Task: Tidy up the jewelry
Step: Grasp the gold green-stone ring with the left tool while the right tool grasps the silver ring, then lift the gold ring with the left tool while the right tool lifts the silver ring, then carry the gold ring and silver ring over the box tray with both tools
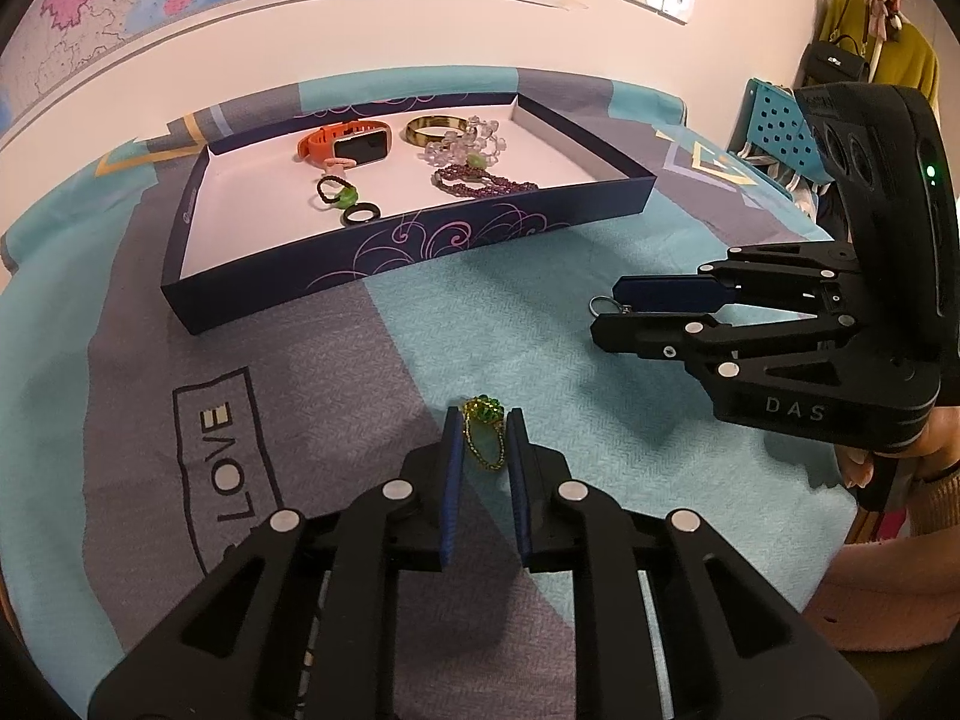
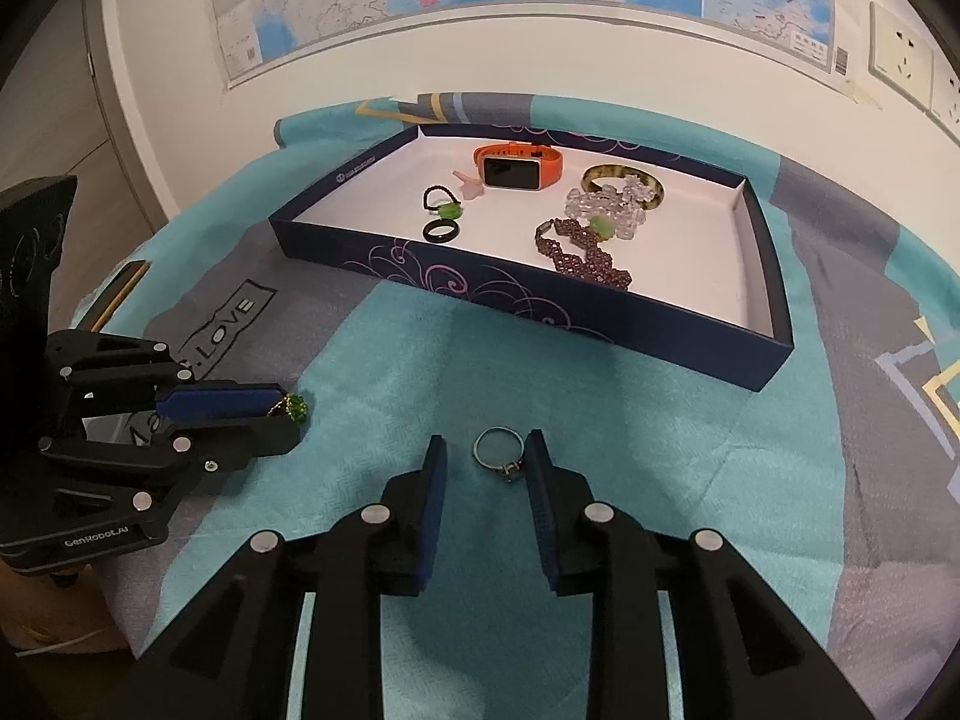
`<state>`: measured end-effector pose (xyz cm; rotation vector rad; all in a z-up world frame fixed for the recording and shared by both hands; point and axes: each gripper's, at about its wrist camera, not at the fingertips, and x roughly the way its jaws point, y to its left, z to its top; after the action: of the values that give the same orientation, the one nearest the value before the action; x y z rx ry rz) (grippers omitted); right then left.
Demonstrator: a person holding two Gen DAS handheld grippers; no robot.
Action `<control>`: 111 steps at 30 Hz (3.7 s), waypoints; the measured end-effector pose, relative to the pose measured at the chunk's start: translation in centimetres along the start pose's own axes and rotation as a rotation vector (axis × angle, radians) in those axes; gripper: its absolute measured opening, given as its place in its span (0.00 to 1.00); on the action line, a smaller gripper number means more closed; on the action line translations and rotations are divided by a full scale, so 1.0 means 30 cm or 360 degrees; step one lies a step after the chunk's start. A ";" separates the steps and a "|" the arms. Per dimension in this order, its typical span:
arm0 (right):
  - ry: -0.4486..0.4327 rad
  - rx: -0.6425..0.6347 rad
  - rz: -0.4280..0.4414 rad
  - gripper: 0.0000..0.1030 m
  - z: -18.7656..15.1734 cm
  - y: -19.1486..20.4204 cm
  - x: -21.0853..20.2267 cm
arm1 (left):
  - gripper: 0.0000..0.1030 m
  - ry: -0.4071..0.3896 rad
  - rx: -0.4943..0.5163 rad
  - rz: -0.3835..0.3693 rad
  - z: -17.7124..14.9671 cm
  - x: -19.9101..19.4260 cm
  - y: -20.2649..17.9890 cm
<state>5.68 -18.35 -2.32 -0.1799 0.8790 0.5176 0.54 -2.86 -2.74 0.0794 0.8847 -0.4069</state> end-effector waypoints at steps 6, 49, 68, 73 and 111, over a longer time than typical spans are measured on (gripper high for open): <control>-0.0004 -0.0025 -0.0018 0.15 0.000 0.002 0.001 | 0.14 -0.0001 -0.0001 0.0004 -0.001 0.000 -0.001; -0.0100 0.0078 0.0159 0.15 -0.009 -0.038 -0.050 | 0.14 -0.0003 0.0004 0.0013 0.032 0.019 -0.002; -0.0185 0.0084 0.0200 0.15 0.031 -0.036 -0.092 | 0.14 -0.0099 -0.0067 0.0036 0.062 -0.054 0.017; -0.0201 0.0076 0.0200 0.15 0.039 -0.036 -0.099 | 0.14 -0.0116 -0.0086 0.0038 0.070 -0.066 0.028; -0.0342 0.0026 0.0144 0.15 0.191 -0.092 -0.118 | 0.14 -0.0248 -0.0153 0.0082 0.226 -0.074 0.110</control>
<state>9.15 -19.93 3.88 -0.0677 0.6834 0.6019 5.54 -0.70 2.94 -0.0177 0.7459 -0.3175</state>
